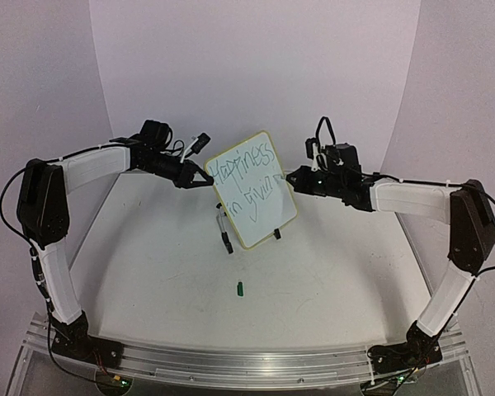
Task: Write a sentence on the whiteboard
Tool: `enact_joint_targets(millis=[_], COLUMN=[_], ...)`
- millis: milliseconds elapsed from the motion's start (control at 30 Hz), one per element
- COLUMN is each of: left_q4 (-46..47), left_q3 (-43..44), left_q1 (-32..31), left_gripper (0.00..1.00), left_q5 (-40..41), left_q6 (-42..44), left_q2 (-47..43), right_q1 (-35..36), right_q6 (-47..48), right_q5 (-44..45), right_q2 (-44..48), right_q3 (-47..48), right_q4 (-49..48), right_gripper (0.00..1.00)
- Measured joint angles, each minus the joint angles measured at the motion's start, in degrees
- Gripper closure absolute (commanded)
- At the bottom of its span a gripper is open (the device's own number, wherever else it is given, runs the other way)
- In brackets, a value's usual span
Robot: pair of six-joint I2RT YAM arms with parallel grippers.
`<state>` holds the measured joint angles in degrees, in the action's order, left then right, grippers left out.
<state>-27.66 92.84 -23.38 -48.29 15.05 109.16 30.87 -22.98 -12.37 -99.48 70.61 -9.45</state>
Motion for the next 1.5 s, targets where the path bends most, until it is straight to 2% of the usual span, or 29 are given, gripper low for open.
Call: enact_joint_targets(millis=[367, 933, 1500], left_q4=[0.0, 0.0, 0.0], left_q3=[0.0, 0.0, 0.0], left_q1=[-0.1, -0.1, -0.1], left_gripper=[1.0, 1.0, 1.0], left_q5=[0.0, 0.0, 0.0], left_q6=[0.0, 0.0, 0.0], left_q2=[0.0, 0.0, 0.0], right_q1=[0.0, 0.0, -0.1], right_q6=[0.7, 1.3, 2.2], right_q5=[-2.3, 0.5, 0.8], right_q2=[0.0, 0.0, -0.4], right_q3=[-0.2, -1.2, 2.3], right_q4=[-0.1, 1.6, 2.7], right_gripper=[1.0, 1.0, 1.0])
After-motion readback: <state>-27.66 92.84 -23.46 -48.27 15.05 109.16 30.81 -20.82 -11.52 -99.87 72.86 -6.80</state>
